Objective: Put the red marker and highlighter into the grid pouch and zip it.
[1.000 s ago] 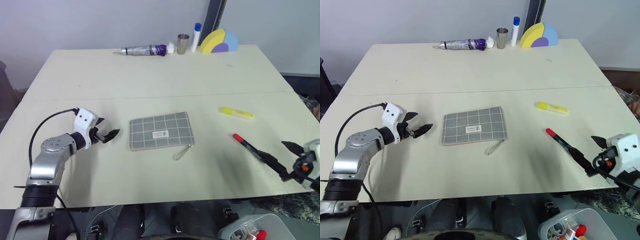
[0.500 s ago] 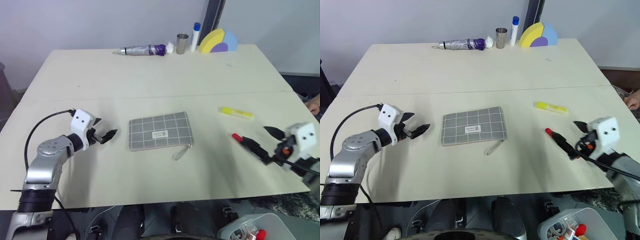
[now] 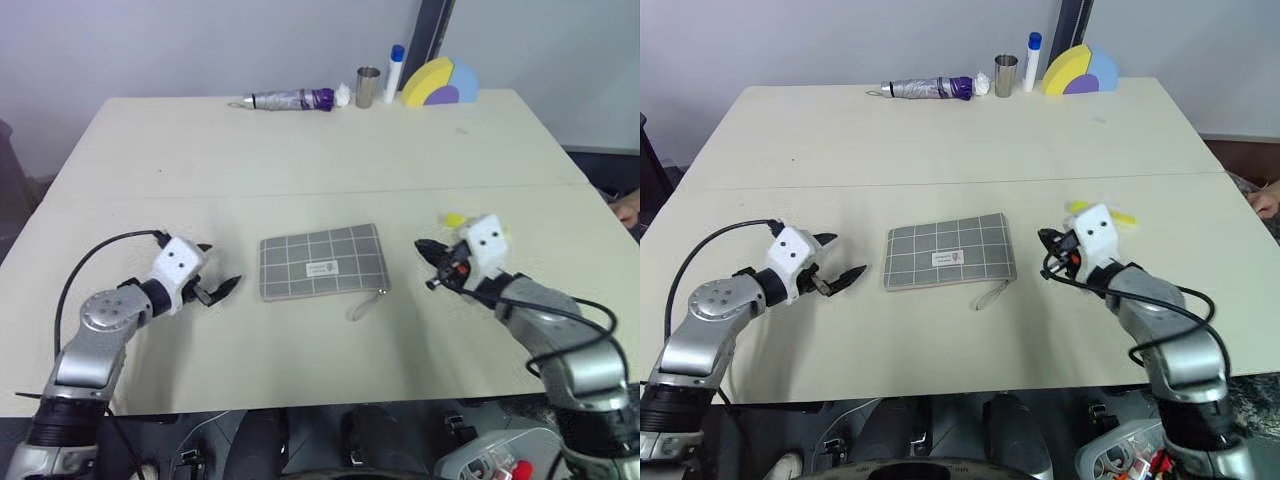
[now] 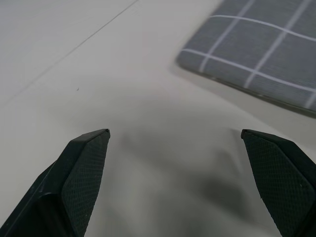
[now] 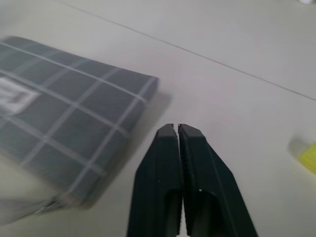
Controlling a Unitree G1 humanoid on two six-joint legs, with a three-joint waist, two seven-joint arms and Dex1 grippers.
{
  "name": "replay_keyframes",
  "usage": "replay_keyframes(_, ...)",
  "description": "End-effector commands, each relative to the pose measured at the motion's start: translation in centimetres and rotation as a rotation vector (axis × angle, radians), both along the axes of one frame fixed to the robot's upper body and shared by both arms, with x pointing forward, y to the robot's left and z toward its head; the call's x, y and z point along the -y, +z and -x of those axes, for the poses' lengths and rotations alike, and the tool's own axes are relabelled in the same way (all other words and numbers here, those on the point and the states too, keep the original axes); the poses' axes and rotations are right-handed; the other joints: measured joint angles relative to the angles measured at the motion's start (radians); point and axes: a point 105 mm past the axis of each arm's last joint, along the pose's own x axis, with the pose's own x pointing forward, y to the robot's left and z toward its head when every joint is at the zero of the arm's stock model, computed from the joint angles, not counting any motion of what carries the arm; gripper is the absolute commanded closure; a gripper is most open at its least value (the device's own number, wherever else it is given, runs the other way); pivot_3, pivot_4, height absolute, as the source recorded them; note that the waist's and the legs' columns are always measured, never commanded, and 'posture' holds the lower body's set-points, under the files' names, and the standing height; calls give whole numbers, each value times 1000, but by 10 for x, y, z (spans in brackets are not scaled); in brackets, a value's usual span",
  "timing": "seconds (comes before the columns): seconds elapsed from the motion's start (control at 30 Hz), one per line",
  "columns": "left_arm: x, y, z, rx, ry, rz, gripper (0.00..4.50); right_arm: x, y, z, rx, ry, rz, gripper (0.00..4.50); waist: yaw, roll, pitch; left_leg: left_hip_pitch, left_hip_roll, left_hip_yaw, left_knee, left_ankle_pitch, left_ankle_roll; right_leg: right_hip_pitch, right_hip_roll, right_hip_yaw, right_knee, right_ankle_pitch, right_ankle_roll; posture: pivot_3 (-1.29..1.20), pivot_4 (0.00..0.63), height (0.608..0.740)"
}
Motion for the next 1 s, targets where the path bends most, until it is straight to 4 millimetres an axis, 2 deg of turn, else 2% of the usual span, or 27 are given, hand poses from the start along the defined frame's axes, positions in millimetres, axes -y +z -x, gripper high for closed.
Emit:
replay_keyframes(0.03, 10, 3, 0, 63, -120, -120, 0, -3, -9, -15, -19, -41, 67, 4464, 0, 0, 0, 0, 0, 0, 0, 0, 0, 0, 0, 0, 0, 0, 0, 0, 150, 740)
replay_keyframes(0.3, 28, -18, 9, 54, -356, -260, 0, -12, -31, -32, -72, -55, 137, 4464, 0, 0, 0, -1, 0, 1, 0, -1, 1, -1, -1, 0, 0, 0, 0, 0, 150, 740)
replay_keyframes(0.4, 41, -21, 7, 86, -448, -301, 0, -24, -37, -39, -90, -26, 164, 4464, 0, 1, 0, 0, 0, 1, 0, -1, 1, 0, -1, 0, 0, 0, 0, 0, 150, 740)
replay_keyframes(0.77, 52, -29, 10, 169, -683, -390, 0, -60, -38, -45, -105, 99, 143, 4464, -2, 1, -1, 1, 0, 2, 1, -1, 2, 0, 0, 0, 0, 0, 0, 0, 150, 740)
replay_keyframes(0.87, 54, -31, 11, 193, -741, -413, 785, -71, -38, -43, -108, 148, 131, 4500, -2, 1, -1, 0, 0, 2, 0, -1, 2, 0, 0, 0, 0, 0, 0, 0, 150, 740)
replay_keyframes(1.0, 60, -29, 14, 219, -796, -402, 2897, -80, -38, -41, -115, 192, 129, 4500, -2, 1, -1, 1, 0, 2, 1, -1, 2, 0, 0, 0, 0, 0, 0, 0, 150, 740)
